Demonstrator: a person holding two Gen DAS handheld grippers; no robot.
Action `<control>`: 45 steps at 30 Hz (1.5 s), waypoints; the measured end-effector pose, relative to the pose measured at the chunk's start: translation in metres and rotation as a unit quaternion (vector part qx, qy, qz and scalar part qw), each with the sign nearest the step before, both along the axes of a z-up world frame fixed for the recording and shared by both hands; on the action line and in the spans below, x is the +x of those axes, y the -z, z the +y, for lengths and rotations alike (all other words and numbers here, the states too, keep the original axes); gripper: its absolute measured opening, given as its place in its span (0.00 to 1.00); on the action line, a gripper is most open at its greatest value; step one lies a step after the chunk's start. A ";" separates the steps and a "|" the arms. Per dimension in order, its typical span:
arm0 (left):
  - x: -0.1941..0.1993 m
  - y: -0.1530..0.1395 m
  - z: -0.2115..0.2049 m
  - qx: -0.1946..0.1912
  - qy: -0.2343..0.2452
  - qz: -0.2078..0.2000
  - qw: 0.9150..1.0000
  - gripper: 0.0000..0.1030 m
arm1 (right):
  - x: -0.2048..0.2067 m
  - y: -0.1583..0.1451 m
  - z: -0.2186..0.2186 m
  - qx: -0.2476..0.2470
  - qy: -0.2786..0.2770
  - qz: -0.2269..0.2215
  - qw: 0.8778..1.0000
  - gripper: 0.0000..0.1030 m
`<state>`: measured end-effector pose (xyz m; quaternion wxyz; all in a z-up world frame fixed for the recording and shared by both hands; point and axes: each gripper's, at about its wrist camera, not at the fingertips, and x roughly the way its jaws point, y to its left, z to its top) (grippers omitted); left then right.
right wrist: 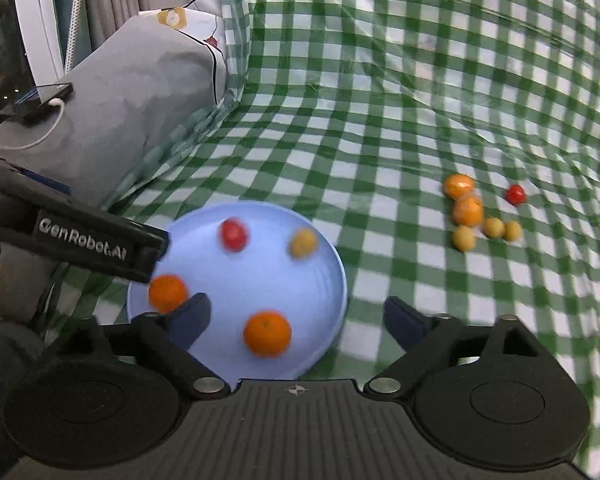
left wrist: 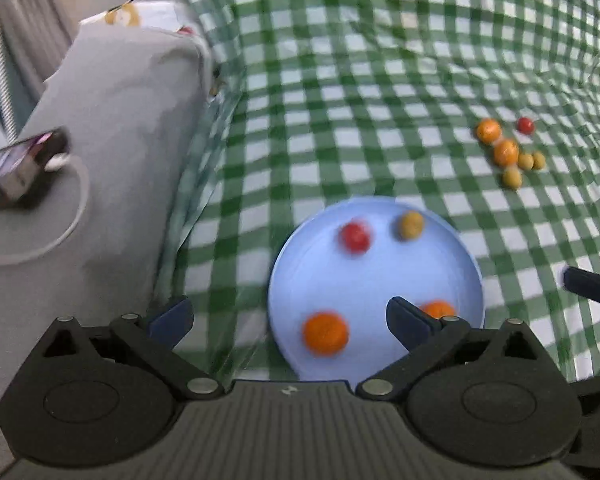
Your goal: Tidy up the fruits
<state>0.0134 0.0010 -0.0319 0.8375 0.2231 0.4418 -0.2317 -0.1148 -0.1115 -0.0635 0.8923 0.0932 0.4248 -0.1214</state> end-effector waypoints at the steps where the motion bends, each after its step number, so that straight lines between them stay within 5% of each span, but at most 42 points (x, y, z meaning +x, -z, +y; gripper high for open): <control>1: -0.006 -0.002 0.005 0.004 -0.004 0.003 1.000 1.00 | -0.008 -0.004 0.003 0.001 0.002 0.000 1.000 0.94; 20: -0.120 -0.055 0.080 -0.023 -0.029 -0.023 0.999 1.00 | -0.112 -0.070 0.069 -0.021 -0.005 -0.057 0.998 0.99; 45: -0.142 -0.069 0.081 -0.024 -0.019 -0.044 0.999 1.00 | -0.139 -0.085 0.073 -0.030 0.013 -0.087 0.996 0.99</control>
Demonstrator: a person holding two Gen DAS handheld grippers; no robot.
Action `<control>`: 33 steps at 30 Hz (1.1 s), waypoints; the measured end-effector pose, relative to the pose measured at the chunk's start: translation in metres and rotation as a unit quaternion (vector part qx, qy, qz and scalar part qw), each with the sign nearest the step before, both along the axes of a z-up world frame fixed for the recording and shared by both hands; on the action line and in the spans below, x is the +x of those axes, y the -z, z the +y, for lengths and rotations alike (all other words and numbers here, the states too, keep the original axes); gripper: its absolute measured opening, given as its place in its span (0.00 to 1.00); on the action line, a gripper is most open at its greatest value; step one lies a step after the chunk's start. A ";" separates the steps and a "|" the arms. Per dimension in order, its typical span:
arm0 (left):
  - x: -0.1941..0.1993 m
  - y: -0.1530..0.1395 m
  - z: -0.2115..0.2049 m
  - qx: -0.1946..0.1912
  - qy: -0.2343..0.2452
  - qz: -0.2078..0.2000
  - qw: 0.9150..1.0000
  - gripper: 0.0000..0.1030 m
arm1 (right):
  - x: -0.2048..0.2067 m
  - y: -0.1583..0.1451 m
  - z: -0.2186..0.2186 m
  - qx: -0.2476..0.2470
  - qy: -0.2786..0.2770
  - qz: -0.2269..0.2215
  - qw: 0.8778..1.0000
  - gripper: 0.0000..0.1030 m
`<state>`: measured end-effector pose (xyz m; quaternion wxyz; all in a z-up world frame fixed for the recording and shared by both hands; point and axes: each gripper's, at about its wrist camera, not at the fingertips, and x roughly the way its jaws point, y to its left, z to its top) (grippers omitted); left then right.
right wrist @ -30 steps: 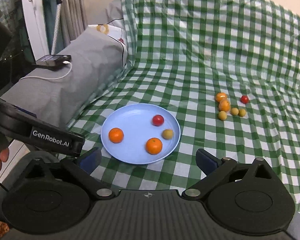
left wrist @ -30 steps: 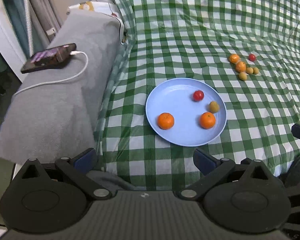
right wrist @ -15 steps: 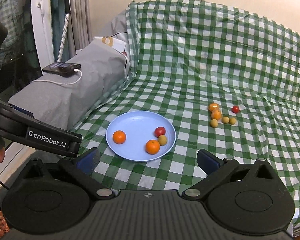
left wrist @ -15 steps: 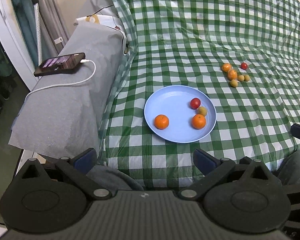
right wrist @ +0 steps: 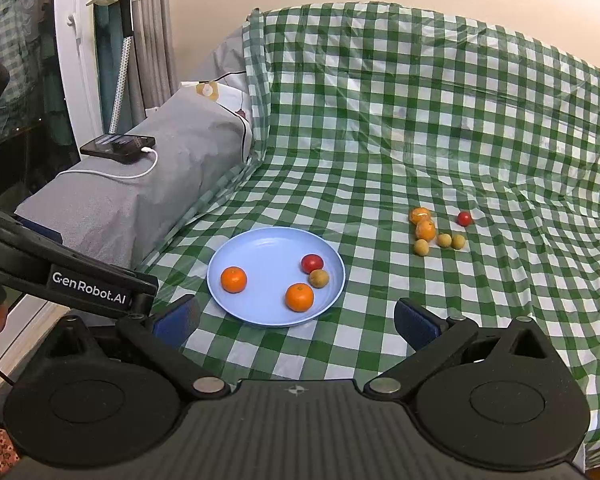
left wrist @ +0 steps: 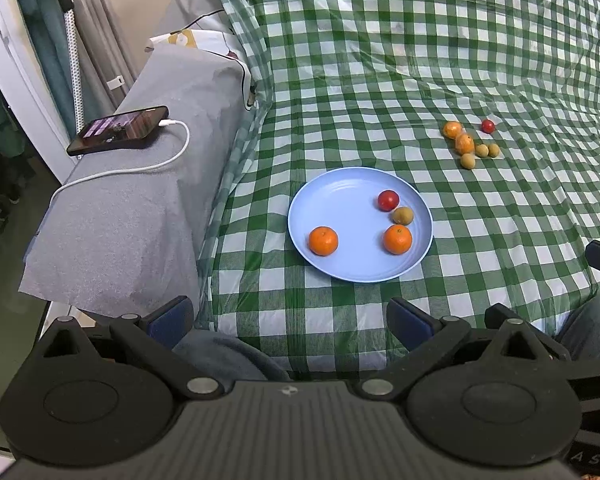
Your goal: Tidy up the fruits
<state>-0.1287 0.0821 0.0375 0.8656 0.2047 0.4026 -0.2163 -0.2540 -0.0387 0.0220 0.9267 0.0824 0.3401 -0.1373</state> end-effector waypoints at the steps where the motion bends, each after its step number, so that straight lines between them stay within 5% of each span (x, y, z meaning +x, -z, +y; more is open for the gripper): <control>1: 0.000 0.000 0.000 0.001 0.001 0.001 1.000 1.00 | 0.001 0.001 0.001 0.001 0.001 0.001 1.000 0.99; 18: 0.029 -0.002 -0.035 0.010 0.005 0.022 1.000 1.00 | 0.009 0.023 -0.038 0.015 0.064 0.009 0.998 0.99; 27: 0.078 0.008 -0.138 -0.005 0.039 0.049 0.998 1.00 | 0.016 0.072 -0.124 0.026 0.188 0.023 0.982 0.99; 33: 0.122 0.046 -0.246 -0.016 0.084 0.064 0.994 1.00 | 0.047 0.124 -0.200 0.035 0.228 0.025 0.973 0.99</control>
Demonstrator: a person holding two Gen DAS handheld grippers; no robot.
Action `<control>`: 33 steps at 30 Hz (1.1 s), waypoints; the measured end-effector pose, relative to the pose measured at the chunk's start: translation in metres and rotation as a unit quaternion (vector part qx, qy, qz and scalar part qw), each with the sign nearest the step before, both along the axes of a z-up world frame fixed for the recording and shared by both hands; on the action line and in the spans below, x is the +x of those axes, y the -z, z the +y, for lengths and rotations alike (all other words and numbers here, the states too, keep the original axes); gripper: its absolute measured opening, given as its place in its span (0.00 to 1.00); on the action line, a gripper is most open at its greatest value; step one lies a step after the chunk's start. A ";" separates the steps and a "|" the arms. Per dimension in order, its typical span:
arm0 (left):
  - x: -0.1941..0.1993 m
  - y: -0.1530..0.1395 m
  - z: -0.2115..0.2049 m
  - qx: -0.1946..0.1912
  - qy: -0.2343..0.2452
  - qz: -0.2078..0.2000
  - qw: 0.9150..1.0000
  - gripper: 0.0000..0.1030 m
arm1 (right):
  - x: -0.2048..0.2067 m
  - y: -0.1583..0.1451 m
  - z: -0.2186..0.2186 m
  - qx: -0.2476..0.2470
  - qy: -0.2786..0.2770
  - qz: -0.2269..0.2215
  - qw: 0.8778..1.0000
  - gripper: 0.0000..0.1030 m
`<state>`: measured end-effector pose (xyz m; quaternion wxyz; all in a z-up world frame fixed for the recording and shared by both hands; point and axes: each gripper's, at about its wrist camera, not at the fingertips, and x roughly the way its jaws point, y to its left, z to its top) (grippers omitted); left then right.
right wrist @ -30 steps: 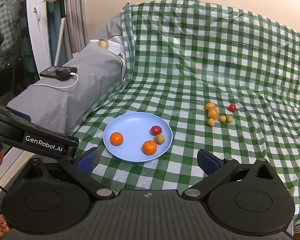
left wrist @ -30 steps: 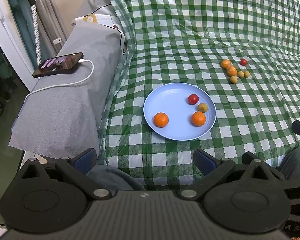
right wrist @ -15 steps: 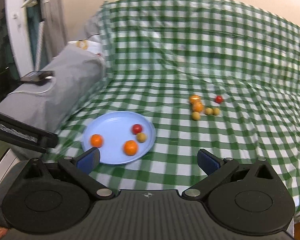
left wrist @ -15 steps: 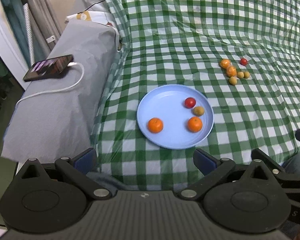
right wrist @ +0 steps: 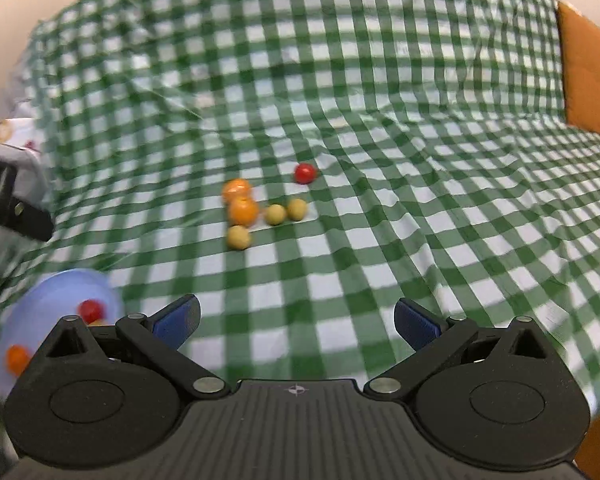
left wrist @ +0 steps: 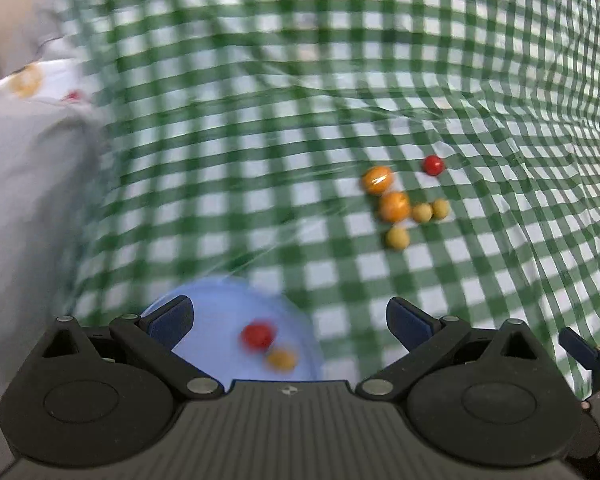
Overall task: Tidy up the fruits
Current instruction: 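Grasp a kumquat with the left gripper while the right grasps a yellow plum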
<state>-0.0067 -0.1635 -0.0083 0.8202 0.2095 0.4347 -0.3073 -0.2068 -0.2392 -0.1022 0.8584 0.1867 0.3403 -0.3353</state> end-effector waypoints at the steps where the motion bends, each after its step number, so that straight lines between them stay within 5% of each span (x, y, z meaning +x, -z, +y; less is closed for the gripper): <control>1: 0.007 0.008 -0.017 0.003 0.006 0.001 1.000 1.00 | 0.008 0.009 -0.012 -0.002 0.004 -0.002 1.000 0.99; 9: 0.063 0.082 -0.127 -0.009 0.034 0.060 0.998 1.00 | 0.077 0.074 -0.103 -0.036 0.036 0.019 0.999 0.99; 13: 0.077 0.113 -0.163 0.012 0.038 0.054 0.998 1.00 | 0.102 0.102 -0.125 -0.044 0.021 0.033 0.998 0.99; 25: 0.122 0.134 -0.148 -0.026 0.007 0.105 0.994 1.00 | 0.121 0.115 -0.131 -0.059 -0.011 0.021 0.998 0.96; 29: 0.119 0.136 -0.146 -0.020 0.015 0.118 0.993 1.00 | 0.122 0.114 -0.135 -0.067 -0.025 0.022 0.997 0.85; 31: 0.111 0.136 -0.149 -0.014 0.035 0.110 0.993 0.96 | 0.121 0.113 -0.132 -0.060 -0.036 0.008 0.998 0.72; 33: 0.104 0.136 -0.154 -0.013 0.053 0.112 0.992 0.79 | 0.122 0.109 -0.124 -0.066 -0.060 0.003 0.996 0.44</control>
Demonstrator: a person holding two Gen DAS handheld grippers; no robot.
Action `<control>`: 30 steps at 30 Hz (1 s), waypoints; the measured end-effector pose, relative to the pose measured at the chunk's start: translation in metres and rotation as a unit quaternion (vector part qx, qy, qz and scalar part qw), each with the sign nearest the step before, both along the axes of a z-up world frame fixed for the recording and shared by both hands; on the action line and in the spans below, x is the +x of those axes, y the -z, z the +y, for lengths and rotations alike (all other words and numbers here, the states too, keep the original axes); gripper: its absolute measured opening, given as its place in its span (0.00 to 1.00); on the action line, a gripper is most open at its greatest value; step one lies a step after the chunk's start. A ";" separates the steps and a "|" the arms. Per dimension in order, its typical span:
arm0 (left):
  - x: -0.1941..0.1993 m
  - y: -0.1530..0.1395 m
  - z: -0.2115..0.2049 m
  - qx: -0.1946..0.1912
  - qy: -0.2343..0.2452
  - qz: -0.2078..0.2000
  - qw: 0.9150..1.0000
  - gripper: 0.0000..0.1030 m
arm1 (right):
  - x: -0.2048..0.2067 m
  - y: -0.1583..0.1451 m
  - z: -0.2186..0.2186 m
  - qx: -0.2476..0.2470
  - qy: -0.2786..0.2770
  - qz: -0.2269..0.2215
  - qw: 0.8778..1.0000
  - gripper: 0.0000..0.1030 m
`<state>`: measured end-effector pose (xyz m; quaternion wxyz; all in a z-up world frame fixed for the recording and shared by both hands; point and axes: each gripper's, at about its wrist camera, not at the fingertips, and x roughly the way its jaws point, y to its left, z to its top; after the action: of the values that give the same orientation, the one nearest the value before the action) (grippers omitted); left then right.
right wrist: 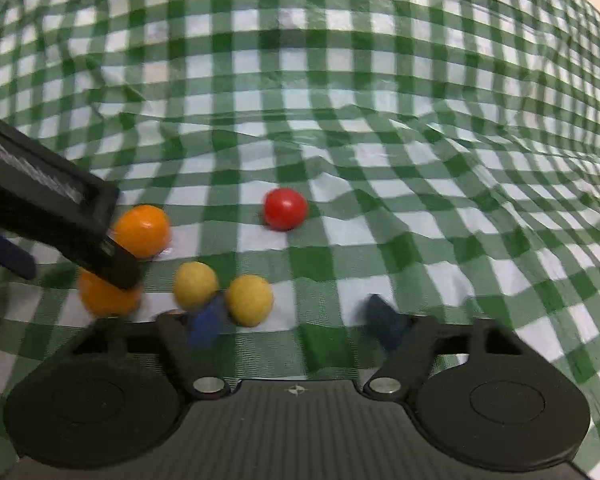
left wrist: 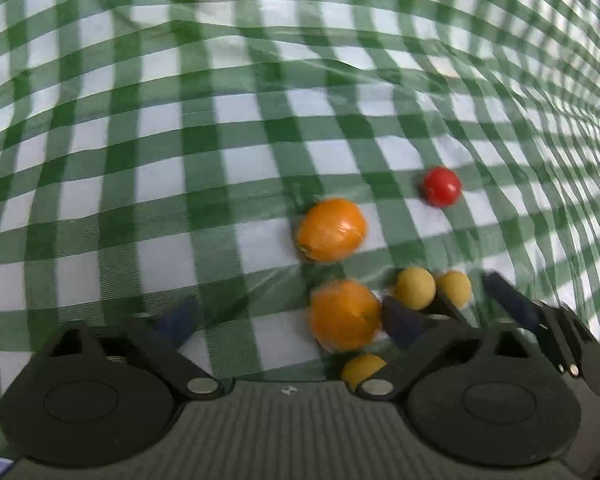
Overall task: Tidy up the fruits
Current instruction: 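Grasp a kumquat with the left gripper while the right grasps a yellow plum, then carry the kumquat in the left gripper to the plate and release while the right releases its plum there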
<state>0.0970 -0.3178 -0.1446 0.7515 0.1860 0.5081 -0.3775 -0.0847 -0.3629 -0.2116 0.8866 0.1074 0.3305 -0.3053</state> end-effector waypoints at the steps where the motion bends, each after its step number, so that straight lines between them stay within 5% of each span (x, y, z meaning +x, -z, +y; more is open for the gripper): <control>1: -0.002 0.001 -0.003 0.002 0.007 0.002 1.000 0.70 | 0.001 -0.002 0.006 -0.005 -0.015 0.000 1.000 0.33; 2: -0.005 0.000 -0.003 0.003 0.009 -0.010 1.000 0.48 | 0.001 -0.003 0.008 -0.009 -0.022 0.001 1.000 0.25; 3: -0.007 -0.002 -0.004 0.001 0.021 -0.015 1.000 0.39 | 0.001 -0.004 0.007 -0.011 -0.016 0.000 1.000 0.25; 11: -0.016 -0.021 0.013 -0.015 0.024 -0.046 0.999 0.39 | -0.021 -0.016 -0.016 -0.012 0.066 -0.036 0.997 0.25; 18: -0.067 -0.086 0.078 -0.022 0.021 -0.099 0.995 0.39 | -0.049 -0.054 0.004 -0.012 0.071 -0.070 0.995 0.25; 30: -0.167 -0.163 0.252 0.006 -0.029 -0.107 0.994 0.39 | -0.167 -0.157 0.135 0.050 -0.044 -0.055 0.996 0.25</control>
<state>-0.0702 -0.0658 0.0185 0.8109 0.2149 0.4322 -0.3309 -0.2512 -0.2274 -0.0550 0.9095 0.1537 0.3006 -0.2425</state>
